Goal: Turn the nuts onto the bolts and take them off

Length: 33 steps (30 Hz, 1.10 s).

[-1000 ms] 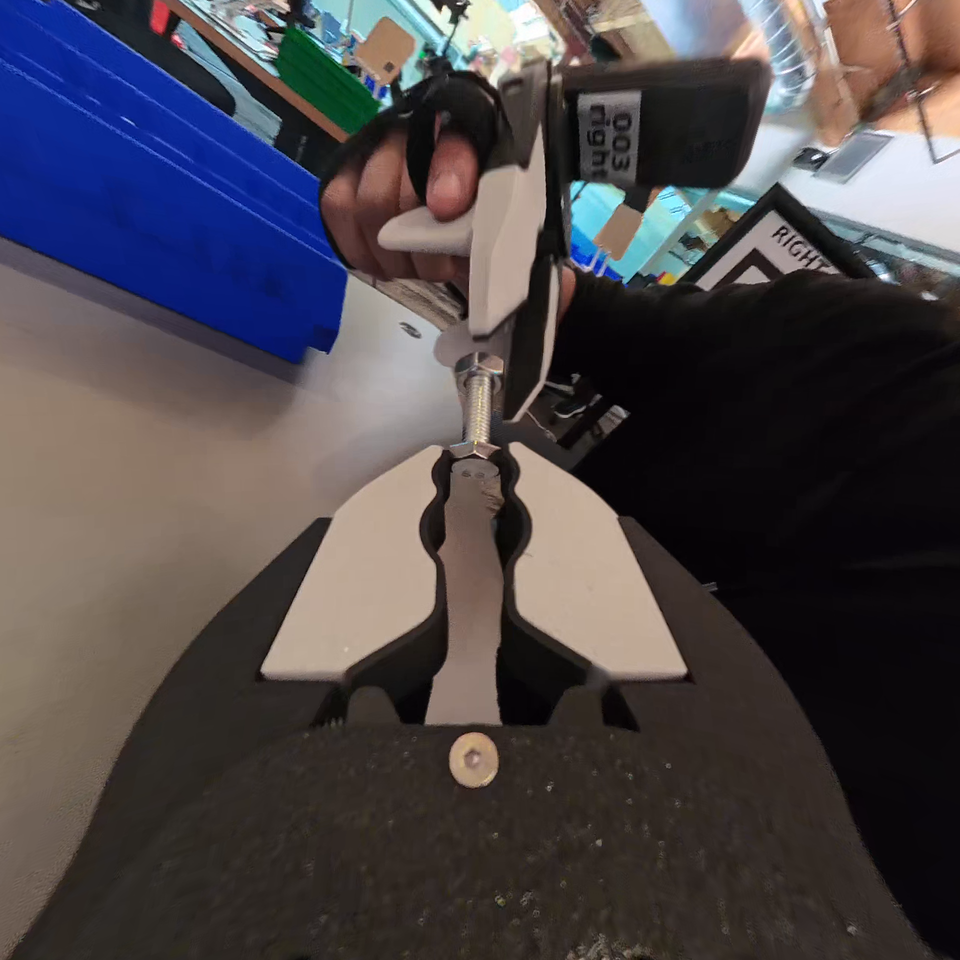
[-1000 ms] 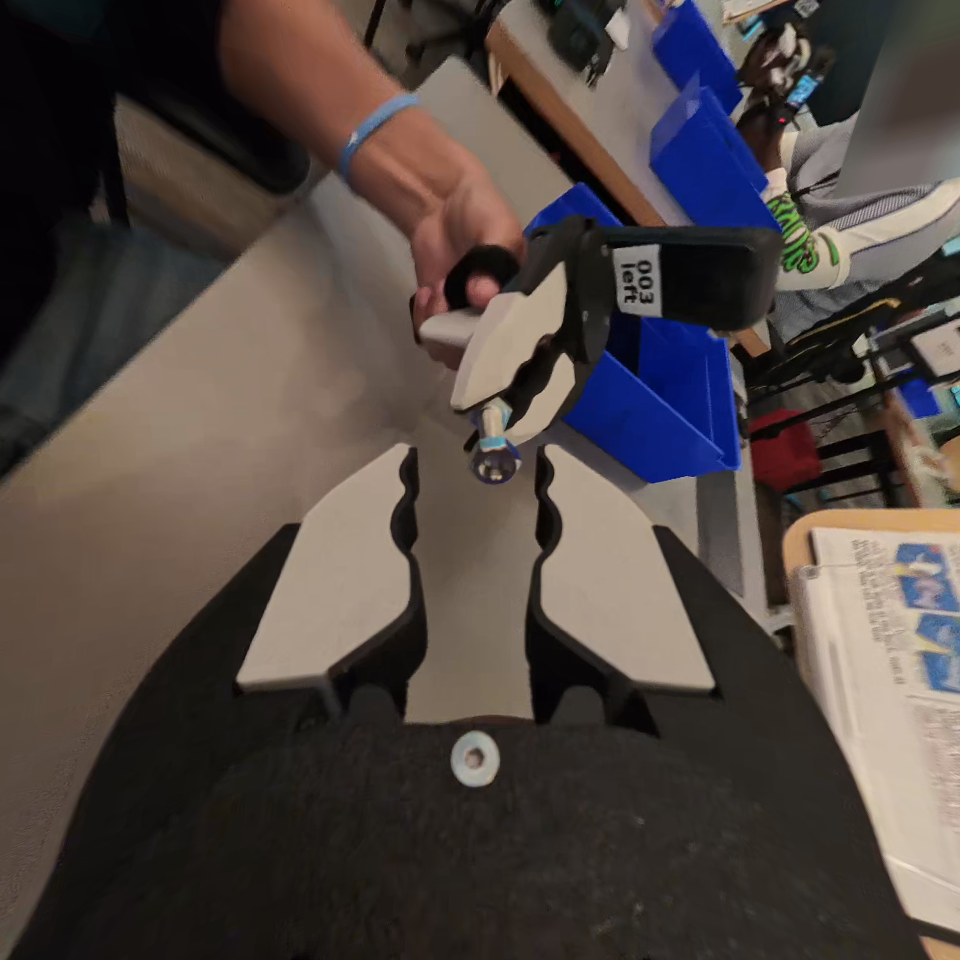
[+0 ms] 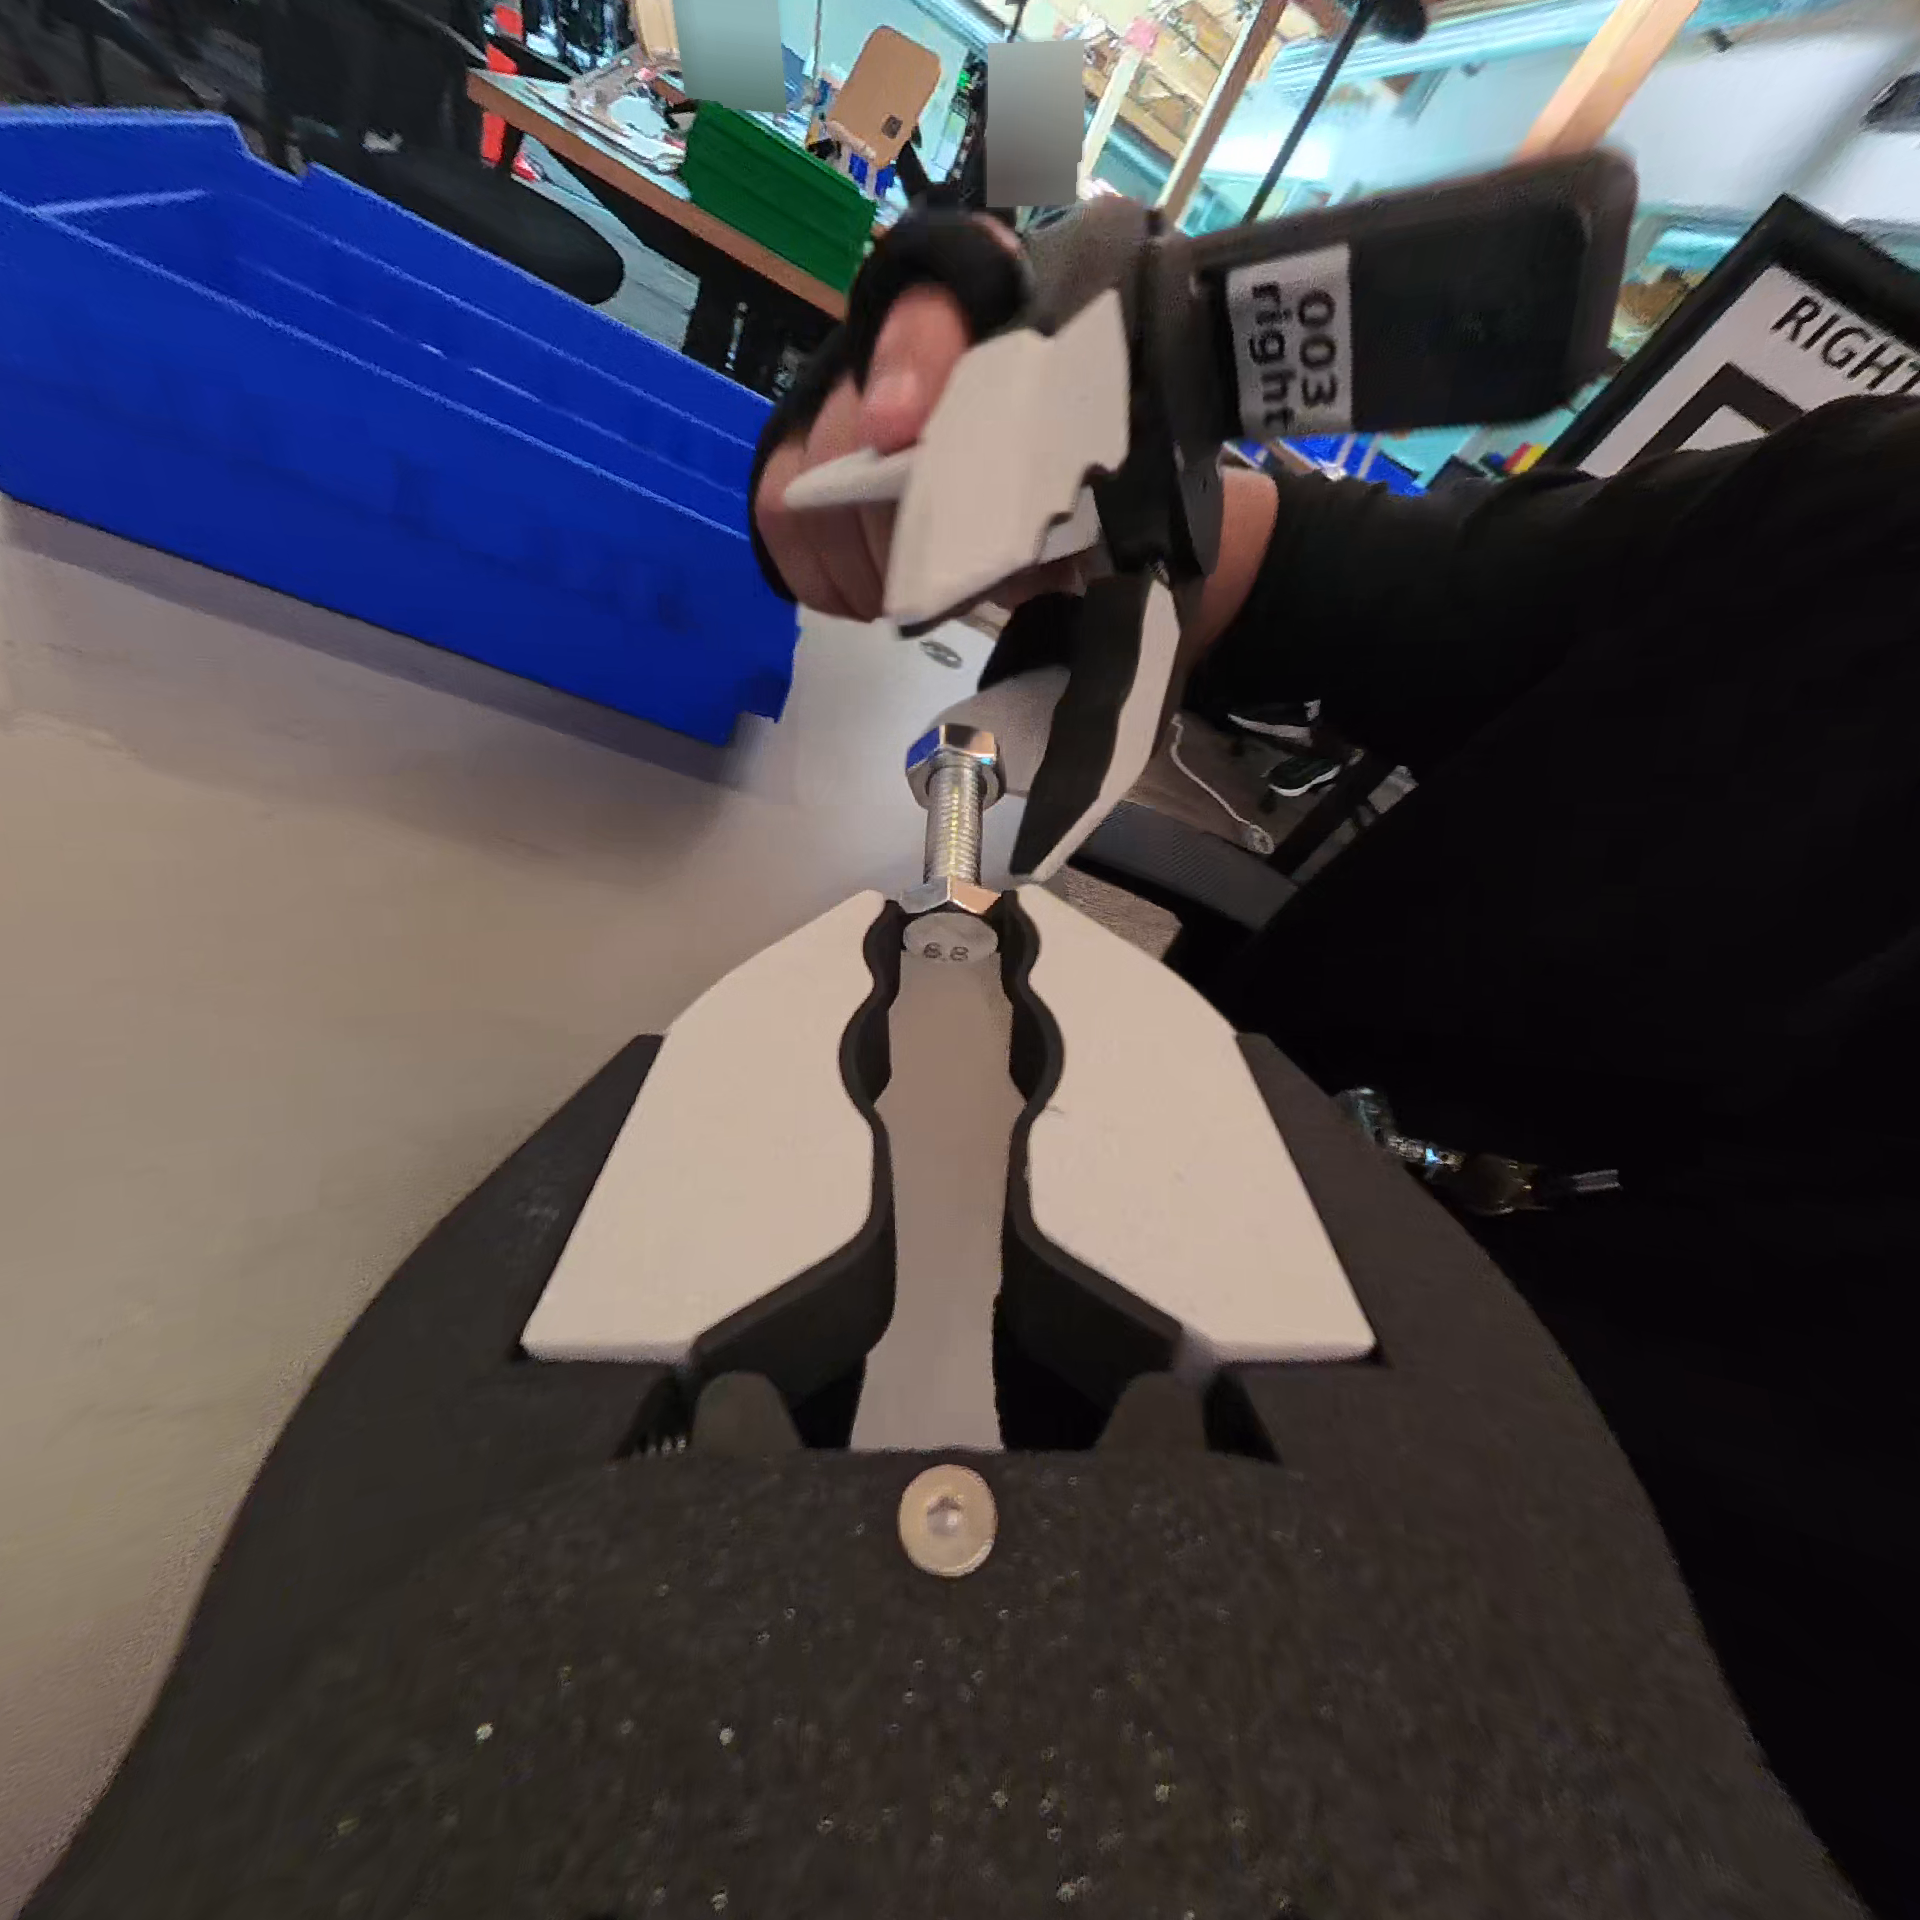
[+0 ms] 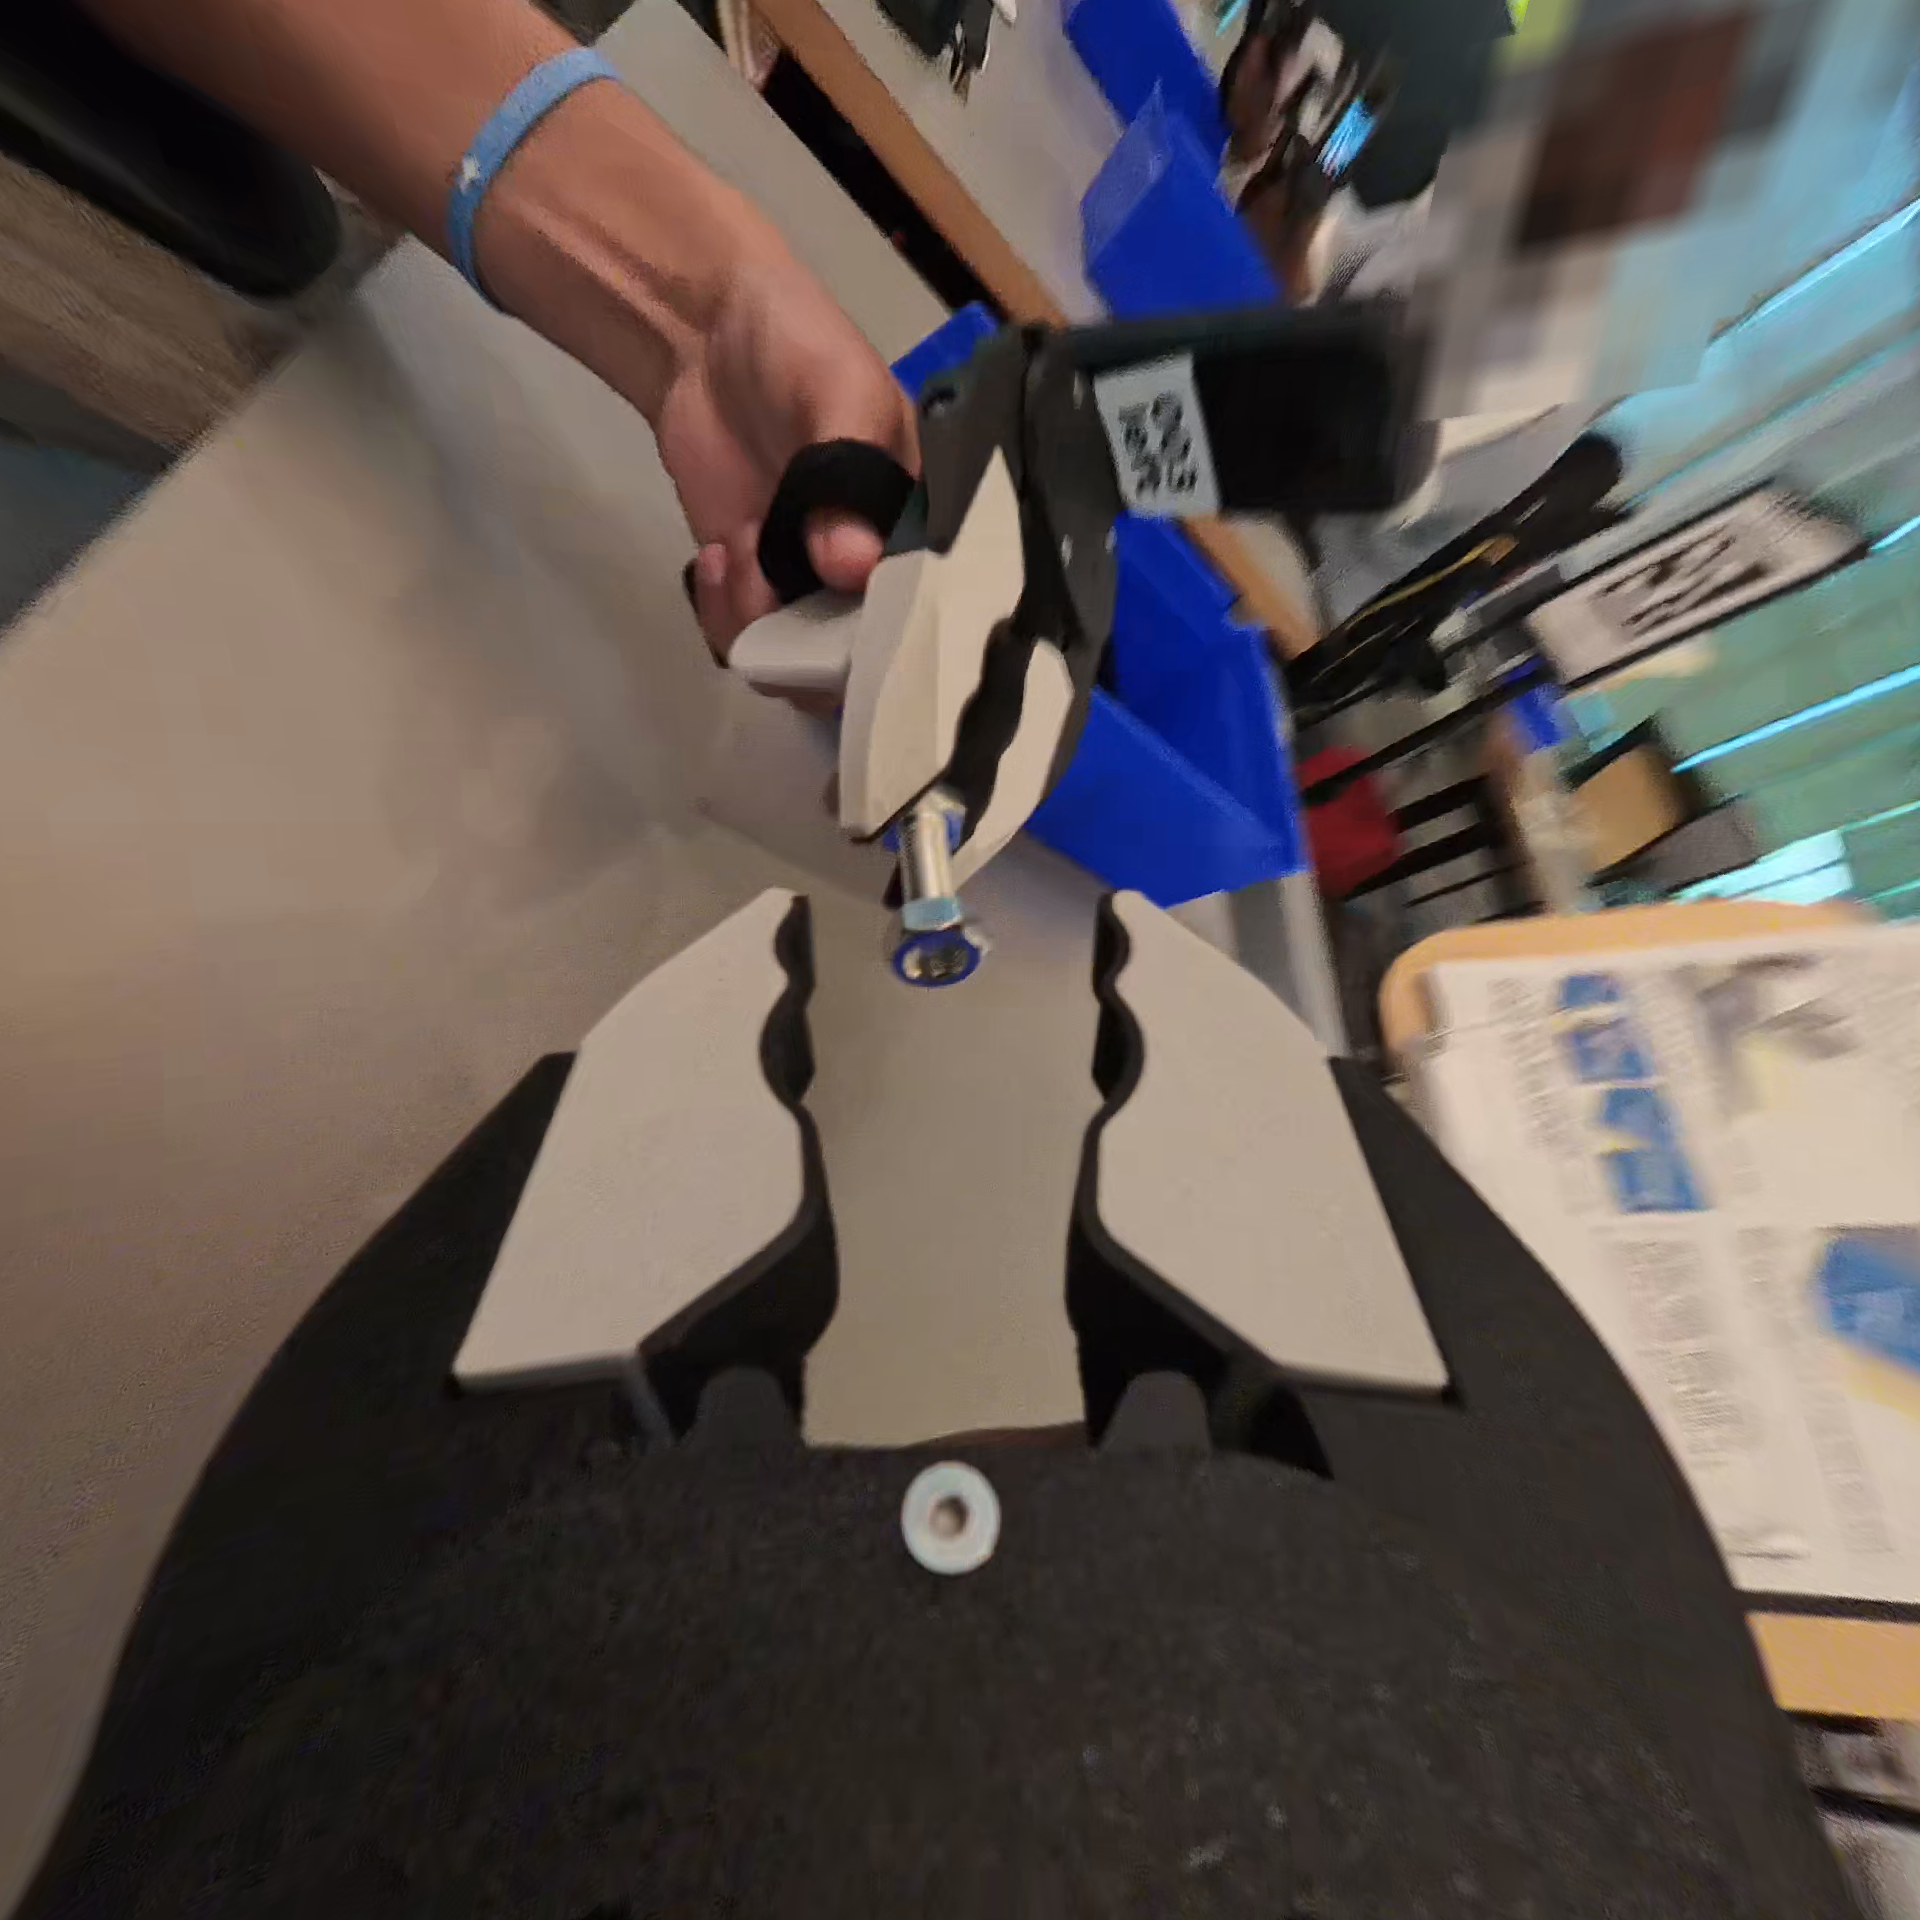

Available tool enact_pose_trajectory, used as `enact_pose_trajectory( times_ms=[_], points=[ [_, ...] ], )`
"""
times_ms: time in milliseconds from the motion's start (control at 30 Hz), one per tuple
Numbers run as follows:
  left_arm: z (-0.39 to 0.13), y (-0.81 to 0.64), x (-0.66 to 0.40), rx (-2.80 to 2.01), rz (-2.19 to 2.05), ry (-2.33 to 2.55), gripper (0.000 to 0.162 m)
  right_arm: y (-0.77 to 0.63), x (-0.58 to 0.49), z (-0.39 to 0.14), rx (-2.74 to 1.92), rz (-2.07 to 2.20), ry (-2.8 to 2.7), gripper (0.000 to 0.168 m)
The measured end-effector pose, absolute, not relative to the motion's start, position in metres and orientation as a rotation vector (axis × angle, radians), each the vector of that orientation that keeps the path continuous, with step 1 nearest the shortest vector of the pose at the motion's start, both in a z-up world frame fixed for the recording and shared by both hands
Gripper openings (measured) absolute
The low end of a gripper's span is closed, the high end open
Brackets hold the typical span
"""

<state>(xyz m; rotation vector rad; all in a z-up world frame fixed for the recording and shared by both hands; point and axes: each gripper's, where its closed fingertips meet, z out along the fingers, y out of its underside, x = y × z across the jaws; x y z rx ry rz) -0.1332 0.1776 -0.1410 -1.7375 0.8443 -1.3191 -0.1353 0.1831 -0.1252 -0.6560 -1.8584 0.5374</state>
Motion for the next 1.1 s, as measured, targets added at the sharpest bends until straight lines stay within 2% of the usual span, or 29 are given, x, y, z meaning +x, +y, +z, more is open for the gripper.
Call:
enact_pose_trajectory(
  times_ms=[100,133,200,333,367,567,633,667,733,900,967,1100],
  points=[
    [-0.144,0.178,-0.133,-1.754,-1.346,0.833,0.017,0.177,-0.137,-0.127,-0.515,0.428,-1.881,0.002],
    [-0.144,0.177,-0.133,-1.752,-1.343,0.843,0.017,0.178,-0.139,-0.125,-0.531,0.43,-1.864,0.0],
    [-0.145,0.177,-0.132,-1.751,-1.329,0.851,0.017,0.179,-0.141,-0.126,-0.598,0.494,-1.883,0.007],
    [-0.141,0.178,-0.136,-1.741,-1.333,0.834,0.017,0.167,-0.13,-0.129,-0.65,0.628,-1.964,0.046],
    [-0.14,0.178,-0.137,-1.739,-1.35,0.828,0.017,0.171,-0.129,-0.132,-0.644,0.58,-1.979,0.05],
    [-0.145,0.178,-0.135,-1.763,-1.342,0.843,0.017,0.191,-0.137,-0.145,-0.647,0.286,-2.004,0.045],
    [-0.146,0.177,-0.133,-1.768,-1.341,0.844,0.017,0.193,-0.139,-0.148,-0.639,0.243,-2.019,0.035],
    [-0.146,0.176,-0.132,-1.767,-1.343,0.85,0.017,0.192,-0.139,-0.15,-0.651,0.252,-2.027,0.025],
    [-0.148,0.177,-0.132,-1.777,-1.313,0.857,0.017,0.192,-0.139,-0.153,-0.729,0.328,-2.044,0.02],
    [-0.149,0.177,-0.131,-1.791,-1.203,0.899,0.017,0.183,-0.134,-0.158,-1.174,0.765,-2.064,0.02],
    [-0.153,0.178,-0.131,-1.801,-1.137,0.941,0.017,0.175,-0.131,-0.163,-1.549,1.127,-2.021,0.02],
    [-0.154,0.18,-0.13,-1.784,-1.016,0.987,0.017,0.164,-0.128,-0.152,-2.161,2.015,-1.574,0.02]
  ],
)
